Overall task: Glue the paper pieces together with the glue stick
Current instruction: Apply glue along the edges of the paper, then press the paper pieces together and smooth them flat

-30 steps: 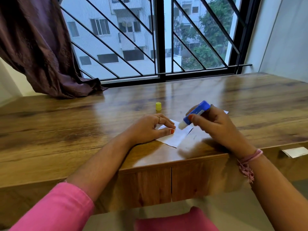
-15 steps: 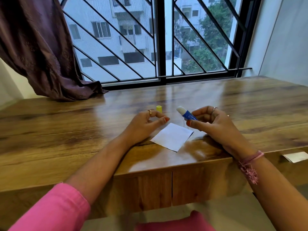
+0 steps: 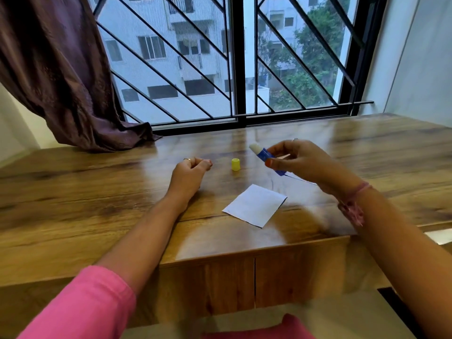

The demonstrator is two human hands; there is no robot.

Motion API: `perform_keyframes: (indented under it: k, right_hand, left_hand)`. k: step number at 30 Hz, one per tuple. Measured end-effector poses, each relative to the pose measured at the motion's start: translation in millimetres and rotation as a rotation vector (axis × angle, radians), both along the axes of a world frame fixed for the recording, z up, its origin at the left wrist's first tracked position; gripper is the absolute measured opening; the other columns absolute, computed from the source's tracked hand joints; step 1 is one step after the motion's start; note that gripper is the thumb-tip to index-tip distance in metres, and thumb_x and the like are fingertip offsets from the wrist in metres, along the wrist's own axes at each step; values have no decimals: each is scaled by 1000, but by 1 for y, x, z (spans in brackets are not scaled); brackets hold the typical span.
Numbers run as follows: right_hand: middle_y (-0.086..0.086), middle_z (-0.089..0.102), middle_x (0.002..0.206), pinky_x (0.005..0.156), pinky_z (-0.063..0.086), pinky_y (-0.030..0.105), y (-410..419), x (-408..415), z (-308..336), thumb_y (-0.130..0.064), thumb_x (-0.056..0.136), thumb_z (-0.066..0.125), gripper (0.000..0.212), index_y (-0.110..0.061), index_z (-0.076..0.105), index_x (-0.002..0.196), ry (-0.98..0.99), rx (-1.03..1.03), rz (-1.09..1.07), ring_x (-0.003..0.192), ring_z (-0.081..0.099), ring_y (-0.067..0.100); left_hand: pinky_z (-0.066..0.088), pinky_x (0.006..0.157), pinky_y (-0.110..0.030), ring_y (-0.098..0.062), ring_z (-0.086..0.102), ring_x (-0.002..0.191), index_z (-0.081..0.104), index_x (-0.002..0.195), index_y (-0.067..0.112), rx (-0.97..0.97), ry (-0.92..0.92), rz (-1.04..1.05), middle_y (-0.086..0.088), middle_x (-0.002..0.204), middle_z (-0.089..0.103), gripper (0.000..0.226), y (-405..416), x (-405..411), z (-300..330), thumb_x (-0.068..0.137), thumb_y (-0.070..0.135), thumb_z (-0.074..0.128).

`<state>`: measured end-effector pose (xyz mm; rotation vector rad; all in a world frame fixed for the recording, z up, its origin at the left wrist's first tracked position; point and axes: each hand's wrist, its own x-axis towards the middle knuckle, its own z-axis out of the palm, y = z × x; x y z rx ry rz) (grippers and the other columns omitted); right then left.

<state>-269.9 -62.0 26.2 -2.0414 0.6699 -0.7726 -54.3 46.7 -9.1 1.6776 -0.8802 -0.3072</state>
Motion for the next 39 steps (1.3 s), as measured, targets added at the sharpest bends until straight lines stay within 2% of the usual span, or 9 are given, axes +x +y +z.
perform_keyframes:
  k: [5, 8, 12, 14, 16, 18, 26, 30, 39]
  right_hand:
    - [11, 68, 94, 63, 52, 20, -19, 36, 23, -18, 88, 64, 11, -11, 65, 97, 104, 51, 70, 76, 63, 14]
    - [9, 69, 88, 72, 58, 27, -26, 53, 26, -13, 89, 62, 1, -12, 62, 88, 72, 141, 165, 75, 67, 15]
    - [2, 68, 84, 79, 58, 35, -26, 72, 12, -8, 87, 64, 9, -14, 57, 90, -15, 197, 215, 79, 68, 14]
    - [1, 68, 85, 72, 59, 27, -26, 80, 1, -10, 85, 67, 13, -14, 57, 92, -18, 129, 186, 75, 67, 10]
    - [2, 68, 90, 59, 51, 13, -25, 86, -7, -12, 83, 69, 19, -10, 60, 99, 18, 8, 154, 72, 63, 6]
    - [9, 69, 99, 54, 44, 7, -25, 90, -14, -10, 83, 68, 27, -4, 60, 108, 55, -74, 135, 74, 62, 5]
    - [12, 69, 109, 66, 52, 16, -23, 97, -25, -8, 87, 63, 31, -4, 58, 117, 105, -142, 151, 82, 63, 9]
    - [13, 68, 113, 73, 51, 17, -22, 96, -25, -7, 88, 61, 33, -4, 56, 121, 120, -157, 162, 91, 62, 13]
    - [12, 67, 116, 71, 51, 16, -20, 92, -21, -5, 89, 60, 36, -5, 54, 125, 132, -164, 173, 93, 62, 13]
  left_hand:
    - [35, 42, -17, -9, 39, 47, 67, 92, 12, 16, -2, -11, 8, 64, 55, 20, 1, 0, 1, 92, 28, 56]
    - [34, 40, -15, -8, 39, 47, 67, 92, 12, 18, -16, -15, 8, 61, 52, 20, 1, -1, 1, 93, 28, 56]
    - [35, 39, -13, -8, 42, 52, 66, 93, 12, 22, -20, -26, 6, 65, 54, 19, 1, -1, 2, 94, 28, 55]
    - [34, 37, -11, -9, 42, 52, 66, 94, 11, 22, -25, -23, 7, 63, 52, 21, 2, -1, 2, 94, 28, 55]
    - [35, 38, -12, -9, 42, 53, 67, 96, 11, 24, -32, -29, 7, 65, 53, 21, 2, -1, 2, 94, 29, 54]
    - [36, 44, -16, -9, 43, 55, 66, 96, 12, 33, -41, -36, 6, 69, 55, 21, 3, -2, 2, 94, 29, 54]
    - [34, 50, -19, -7, 44, 59, 66, 100, 10, 42, -53, -55, 4, 79, 59, 24, 3, -4, 3, 94, 29, 54]
    - [33, 51, -21, -8, 43, 59, 66, 101, 8, 46, -52, -54, 5, 70, 54, 25, 4, -6, 4, 94, 29, 54]
    - [35, 53, -23, -9, 43, 60, 66, 101, 8, 57, -40, -51, 5, 66, 51, 25, 4, -7, 4, 94, 29, 55]
